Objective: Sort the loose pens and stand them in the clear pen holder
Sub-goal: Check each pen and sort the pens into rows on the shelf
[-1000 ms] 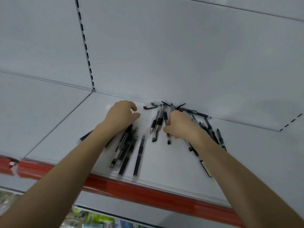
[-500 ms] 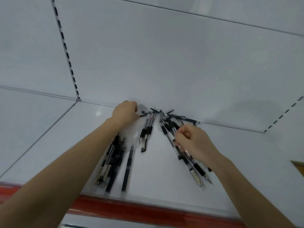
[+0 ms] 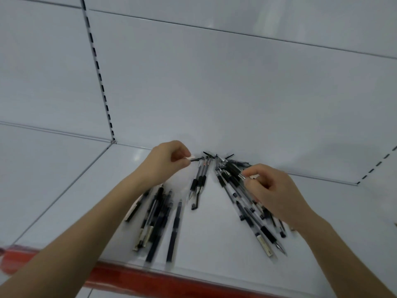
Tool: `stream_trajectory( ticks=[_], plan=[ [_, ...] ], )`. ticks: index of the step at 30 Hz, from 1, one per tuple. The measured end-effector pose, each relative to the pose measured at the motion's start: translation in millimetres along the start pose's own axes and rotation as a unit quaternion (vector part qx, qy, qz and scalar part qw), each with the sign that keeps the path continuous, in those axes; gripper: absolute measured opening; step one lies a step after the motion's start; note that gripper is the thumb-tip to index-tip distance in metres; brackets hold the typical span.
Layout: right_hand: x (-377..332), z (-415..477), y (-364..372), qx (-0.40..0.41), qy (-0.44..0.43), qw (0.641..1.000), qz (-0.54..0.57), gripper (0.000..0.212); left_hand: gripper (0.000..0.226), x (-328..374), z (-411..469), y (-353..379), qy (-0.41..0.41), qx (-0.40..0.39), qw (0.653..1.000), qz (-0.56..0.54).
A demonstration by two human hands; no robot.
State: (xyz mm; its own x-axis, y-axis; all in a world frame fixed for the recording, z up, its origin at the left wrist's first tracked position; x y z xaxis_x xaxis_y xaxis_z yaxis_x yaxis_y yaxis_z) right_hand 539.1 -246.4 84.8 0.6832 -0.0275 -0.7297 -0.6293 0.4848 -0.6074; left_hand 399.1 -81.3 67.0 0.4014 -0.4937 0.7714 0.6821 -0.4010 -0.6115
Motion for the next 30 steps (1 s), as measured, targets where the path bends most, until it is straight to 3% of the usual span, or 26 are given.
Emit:
stream_trajectory(
  ticks=[3,9,20,24,30],
  plan=[
    [-18,-3,-6,0.001,-0.039,0.999,0.01,0.018,0.022,18,-21,-11,0.017,-0.001,0.996,-0.088],
    [-45,-12,-2,-0.028,-0.082,0.996,0.001,0.014,0.017,37,-42,-20,0.029,0.007,0.994,-0.106],
    [-42,-22,8,-0.046,-0.057,0.997,0.027,0.013,0.014,48,-56,-14,0.034,-0.034,0.98,-0.191],
    [-46,-27,13,-0.033,-0.043,0.995,0.081,0.018,0.018,46,-57,-13,0.003,-0.019,0.951,-0.307],
    [-49,-36,16,0.017,-0.02,0.994,0.107,0.015,0.016,49,-61,-7,0.01,0.035,0.946,-0.322]
  ],
)
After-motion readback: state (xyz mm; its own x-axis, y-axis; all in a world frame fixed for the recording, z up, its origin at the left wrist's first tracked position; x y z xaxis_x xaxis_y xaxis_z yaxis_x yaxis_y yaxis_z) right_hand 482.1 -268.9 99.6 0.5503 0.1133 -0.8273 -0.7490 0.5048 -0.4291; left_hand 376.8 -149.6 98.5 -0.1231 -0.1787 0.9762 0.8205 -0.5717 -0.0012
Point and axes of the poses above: each hand's wrist, its own z-axis towards the middle knuckle, its own y-axis out of the palm, x = y × z, the point moved 10 cm from there along z, towards the middle knuckle, and after that the axes turned 5 degrees about -y, right-handed, at the moved point
